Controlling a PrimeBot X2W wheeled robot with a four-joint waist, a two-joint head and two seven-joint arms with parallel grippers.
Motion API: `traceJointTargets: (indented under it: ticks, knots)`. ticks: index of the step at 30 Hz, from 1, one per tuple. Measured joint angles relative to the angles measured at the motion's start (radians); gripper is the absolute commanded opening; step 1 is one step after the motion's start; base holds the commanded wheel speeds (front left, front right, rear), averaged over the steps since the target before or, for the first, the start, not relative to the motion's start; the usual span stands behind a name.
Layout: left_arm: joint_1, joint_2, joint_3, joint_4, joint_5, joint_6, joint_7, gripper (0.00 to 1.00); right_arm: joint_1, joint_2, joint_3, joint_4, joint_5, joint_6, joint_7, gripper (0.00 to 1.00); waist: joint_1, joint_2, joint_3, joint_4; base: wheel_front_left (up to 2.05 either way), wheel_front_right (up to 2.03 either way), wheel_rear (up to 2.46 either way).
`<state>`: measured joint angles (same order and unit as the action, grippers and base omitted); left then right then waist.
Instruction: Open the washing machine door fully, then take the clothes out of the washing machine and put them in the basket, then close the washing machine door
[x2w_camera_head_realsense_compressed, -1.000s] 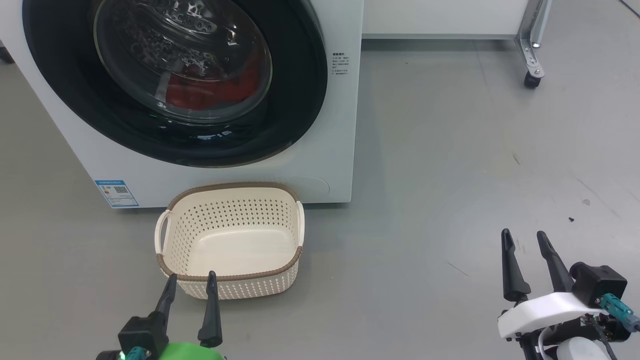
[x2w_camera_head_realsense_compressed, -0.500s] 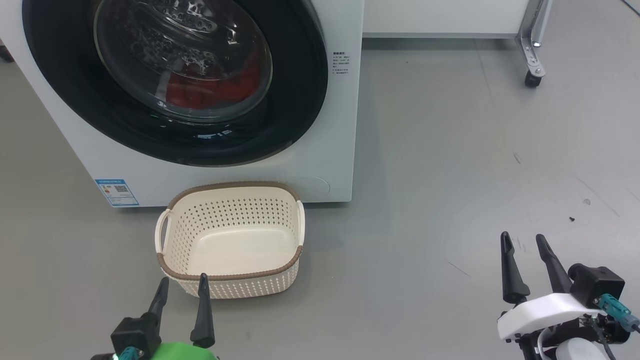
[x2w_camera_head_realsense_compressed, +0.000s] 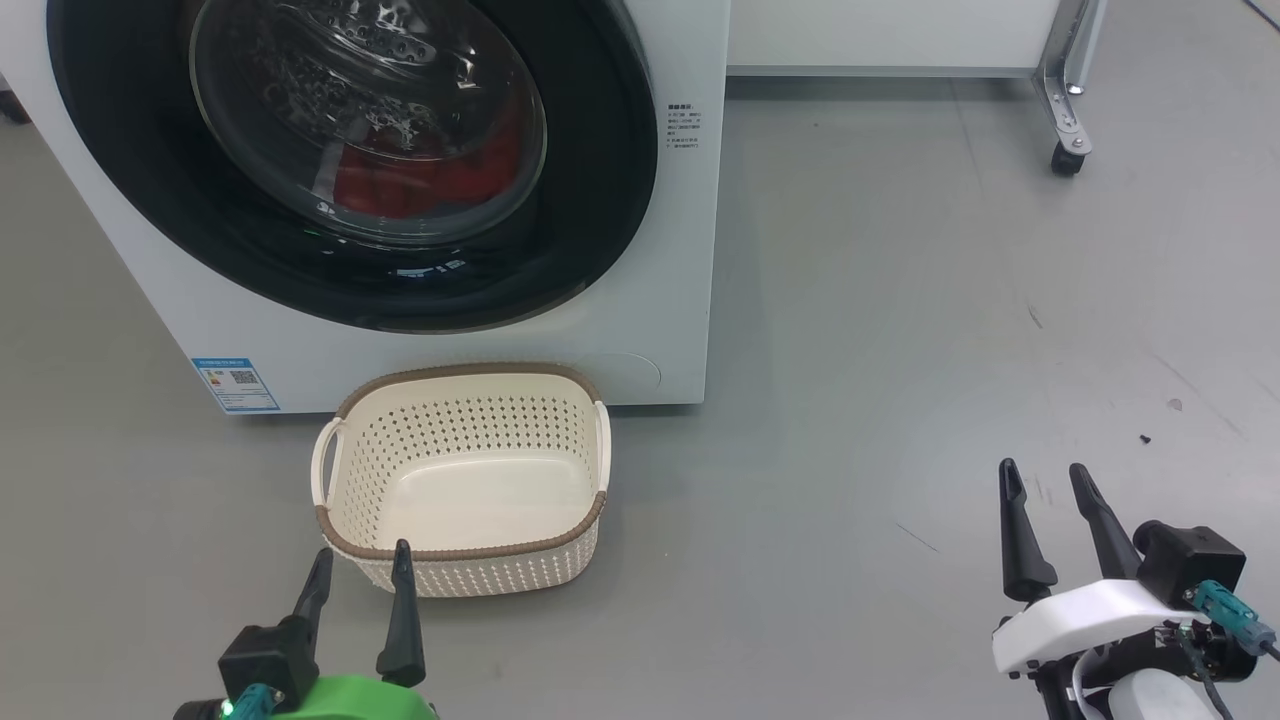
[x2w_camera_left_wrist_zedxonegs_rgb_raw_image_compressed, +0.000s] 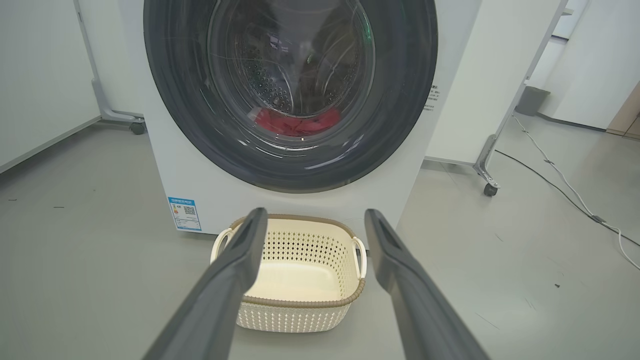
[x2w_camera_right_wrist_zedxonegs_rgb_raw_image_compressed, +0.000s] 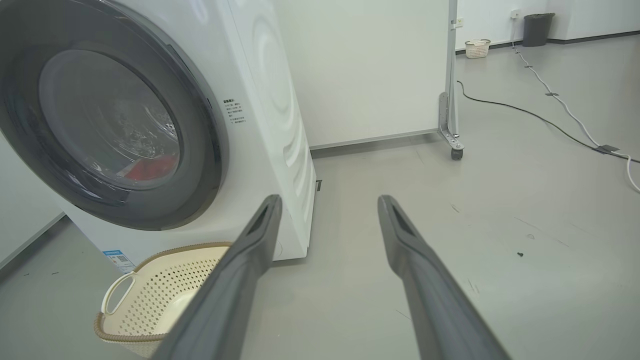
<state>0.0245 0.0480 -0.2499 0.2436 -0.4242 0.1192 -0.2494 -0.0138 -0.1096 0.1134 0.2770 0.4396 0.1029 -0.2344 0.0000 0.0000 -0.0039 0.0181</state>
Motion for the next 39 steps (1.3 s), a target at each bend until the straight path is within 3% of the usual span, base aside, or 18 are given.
traceJointTargets:
  ticks: [21, 22, 24, 33, 39]
  knots:
    - [-0.006, 0.0, -0.007, 0.003, -0.008, 0.0, 0.0, 1.0, -0.014, -0.015, -0.007, -0.006, -0.002, 0.001, -0.005, 1.0, 0.0, 0.0, 0.019, 0.008, 0.0, 0.0, 0.0]
    - [-0.006, 0.0, -0.01, 0.002, -0.008, 0.0, 0.0, 1.0, -0.019, -0.017, -0.01, -0.008, -0.002, 0.001, -0.006, 0.8, 0.0, 0.0, 0.024, 0.01, 0.0, 0.0, 0.0]
    - [-0.007, 0.0, -0.013, 0.001, -0.008, 0.0, 0.0, 1.0, -0.022, -0.021, -0.016, -0.014, 0.0, 0.002, -0.009, 0.0, 0.0, 0.0, 0.033, 0.014, 0.0, 0.0, 0.0]
    - [-0.039, -0.001, -0.045, -0.029, -0.017, 0.0, 0.0, 1.0, -0.053, -0.023, -0.04, -0.046, 0.086, 0.011, -0.009, 0.0, 0.0, 0.0, 0.091, 0.045, 0.0, 0.0, 0.0]
    - [-0.051, -0.001, -0.075, -0.052, -0.025, 0.0, 0.0, 1.0, -0.126, -0.032, -0.057, -0.067, 0.209, 0.019, 0.044, 0.0, 0.0, 0.0, 0.145, 0.073, 0.0, 0.0, 0.0]
